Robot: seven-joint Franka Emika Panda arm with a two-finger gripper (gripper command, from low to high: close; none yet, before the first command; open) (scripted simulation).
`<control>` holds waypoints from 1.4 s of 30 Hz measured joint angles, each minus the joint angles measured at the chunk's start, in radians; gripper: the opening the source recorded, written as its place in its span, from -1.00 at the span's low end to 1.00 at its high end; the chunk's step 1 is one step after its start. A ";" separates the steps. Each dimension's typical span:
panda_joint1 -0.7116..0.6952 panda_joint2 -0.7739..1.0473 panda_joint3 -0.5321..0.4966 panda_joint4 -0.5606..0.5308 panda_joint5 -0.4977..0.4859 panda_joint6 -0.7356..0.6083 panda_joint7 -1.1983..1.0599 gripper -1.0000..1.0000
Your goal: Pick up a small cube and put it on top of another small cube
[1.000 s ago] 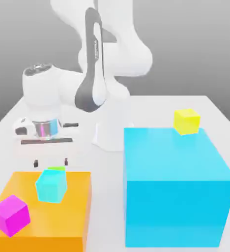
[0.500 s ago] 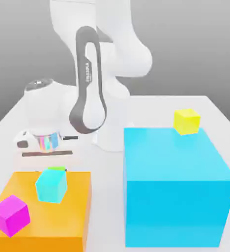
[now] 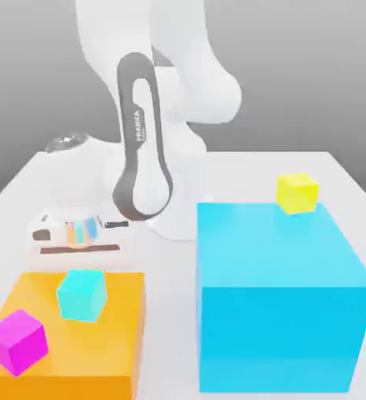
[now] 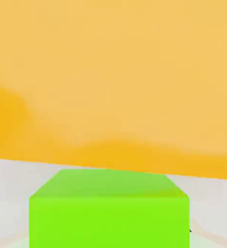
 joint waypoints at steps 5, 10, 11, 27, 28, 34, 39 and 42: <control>0.087 -0.069 -0.132 -0.013 -0.163 -0.053 0.116 -1.00; 0.109 -0.140 -0.210 -0.030 -0.352 -0.103 0.253 -1.00; 0.103 -0.154 -0.214 -0.034 -0.387 -0.112 0.279 -1.00; -0.022 -0.226 -0.225 0.100 -0.739 -0.427 0.375 -1.00; -0.026 -0.212 -0.227 0.134 -0.769 -0.468 0.351 -1.00; 0.085 -0.290 -0.153 0.248 -0.676 -0.629 0.498 -1.00; 0.149 -0.398 -0.069 0.290 -0.574 -0.703 0.697 -1.00; 0.167 -0.366 -0.052 0.290 -0.541 -0.658 0.730 -1.00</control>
